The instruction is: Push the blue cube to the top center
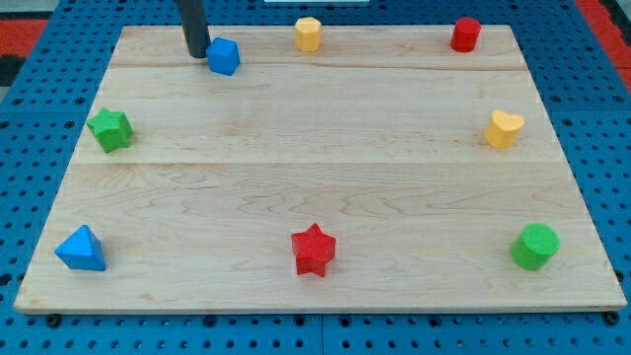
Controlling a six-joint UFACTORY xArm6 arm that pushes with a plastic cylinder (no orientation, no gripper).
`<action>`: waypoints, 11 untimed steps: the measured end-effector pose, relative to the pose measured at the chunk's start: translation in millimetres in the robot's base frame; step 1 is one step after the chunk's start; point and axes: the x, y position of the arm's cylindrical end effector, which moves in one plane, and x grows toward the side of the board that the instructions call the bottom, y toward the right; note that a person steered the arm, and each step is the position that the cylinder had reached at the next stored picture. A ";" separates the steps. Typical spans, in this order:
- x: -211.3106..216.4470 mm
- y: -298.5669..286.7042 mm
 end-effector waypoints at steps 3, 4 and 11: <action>10.7 51.6; -3.5 55.2; -19.8 101.2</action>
